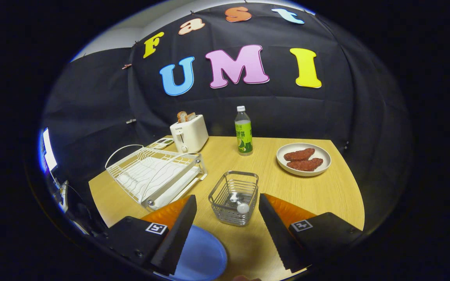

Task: Take the plate from the dish rack, then take the spoon from the basket and place it into the plate.

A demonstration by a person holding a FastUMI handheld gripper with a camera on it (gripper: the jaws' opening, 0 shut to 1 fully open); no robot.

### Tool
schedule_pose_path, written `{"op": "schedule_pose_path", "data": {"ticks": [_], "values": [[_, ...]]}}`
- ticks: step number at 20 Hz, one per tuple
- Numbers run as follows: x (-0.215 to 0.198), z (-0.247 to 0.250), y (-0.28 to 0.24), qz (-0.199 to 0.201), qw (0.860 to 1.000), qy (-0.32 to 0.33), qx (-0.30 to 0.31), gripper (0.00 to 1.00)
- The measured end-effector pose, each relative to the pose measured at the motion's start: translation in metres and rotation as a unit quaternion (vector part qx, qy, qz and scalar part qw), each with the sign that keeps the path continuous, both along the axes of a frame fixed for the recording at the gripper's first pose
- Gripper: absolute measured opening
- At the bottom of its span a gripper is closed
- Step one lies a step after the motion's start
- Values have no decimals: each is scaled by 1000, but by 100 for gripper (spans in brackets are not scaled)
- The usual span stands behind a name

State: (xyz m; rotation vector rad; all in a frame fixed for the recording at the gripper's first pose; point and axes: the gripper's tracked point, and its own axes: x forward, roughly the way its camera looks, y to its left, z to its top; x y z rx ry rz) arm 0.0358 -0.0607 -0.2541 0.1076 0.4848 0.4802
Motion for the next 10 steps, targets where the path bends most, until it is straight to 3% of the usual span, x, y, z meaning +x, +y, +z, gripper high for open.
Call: {"op": "schedule_pose_path", "data": {"ticks": [4, 6, 10], "values": [[21, -13, 6, -6, 1000, -9, -4, 96], [27, -18, 8, -7, 1000, -15, -7, 84], [30, -28, 10, -1, 999, -24, -27, 72]]}}
